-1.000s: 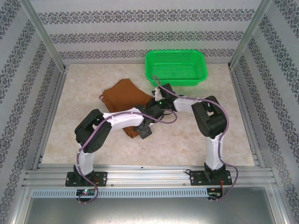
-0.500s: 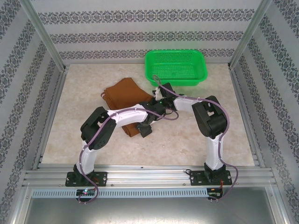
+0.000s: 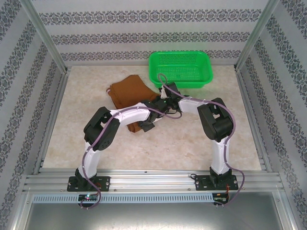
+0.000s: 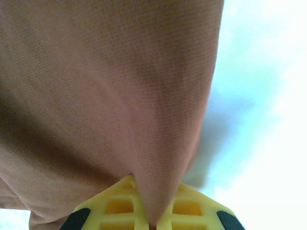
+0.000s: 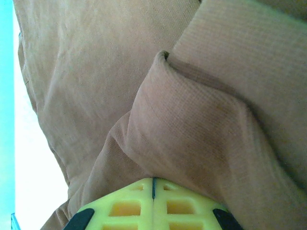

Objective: Roll up the long pants

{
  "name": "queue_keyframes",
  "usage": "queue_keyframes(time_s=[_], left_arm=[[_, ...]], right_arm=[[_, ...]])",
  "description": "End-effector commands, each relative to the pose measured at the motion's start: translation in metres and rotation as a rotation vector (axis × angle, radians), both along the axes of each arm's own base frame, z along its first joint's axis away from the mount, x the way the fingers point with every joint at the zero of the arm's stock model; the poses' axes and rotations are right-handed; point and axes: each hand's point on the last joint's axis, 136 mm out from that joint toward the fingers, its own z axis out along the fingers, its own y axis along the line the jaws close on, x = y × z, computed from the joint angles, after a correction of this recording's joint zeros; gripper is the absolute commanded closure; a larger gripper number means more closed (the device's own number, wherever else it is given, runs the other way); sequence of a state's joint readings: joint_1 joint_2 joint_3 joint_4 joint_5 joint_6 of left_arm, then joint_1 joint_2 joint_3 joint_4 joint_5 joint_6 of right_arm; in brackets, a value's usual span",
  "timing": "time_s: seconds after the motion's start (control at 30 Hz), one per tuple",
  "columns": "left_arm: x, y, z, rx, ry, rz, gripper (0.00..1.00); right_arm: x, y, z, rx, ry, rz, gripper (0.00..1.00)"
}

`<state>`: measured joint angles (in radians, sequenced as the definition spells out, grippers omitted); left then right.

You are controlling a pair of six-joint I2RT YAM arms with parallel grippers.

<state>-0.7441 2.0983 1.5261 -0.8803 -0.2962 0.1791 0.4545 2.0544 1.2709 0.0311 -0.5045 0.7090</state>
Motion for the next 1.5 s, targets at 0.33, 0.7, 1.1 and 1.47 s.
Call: queue_keyframes(time_s=[0.33,0.7,1.1,1.47], left_arm=[[-0.103,-0.048,0.003,-0.433,0.510,0.329,1.00],[-0.122,-0.082,0.051,-0.674,0.716,0.329,1.00],[-0.098,-0.098,0.143,-1.166,0.795,0.448,1.00],[-0.072,-0.061,0.121,-1.338,0.683,0.699,1.00]], right_arm=[[-0.003,-0.086,0.061,-0.036,-0.043,-0.146,0.75],[-0.005,-0.114,0.134,0.069,-0.210,-0.205,0.58],[-0.032,-0.126,0.121,0.011,-0.192,-0.202,0.58],[-0.053,-0.101,0.124,0.041,-0.161,-0.090,0.61]])
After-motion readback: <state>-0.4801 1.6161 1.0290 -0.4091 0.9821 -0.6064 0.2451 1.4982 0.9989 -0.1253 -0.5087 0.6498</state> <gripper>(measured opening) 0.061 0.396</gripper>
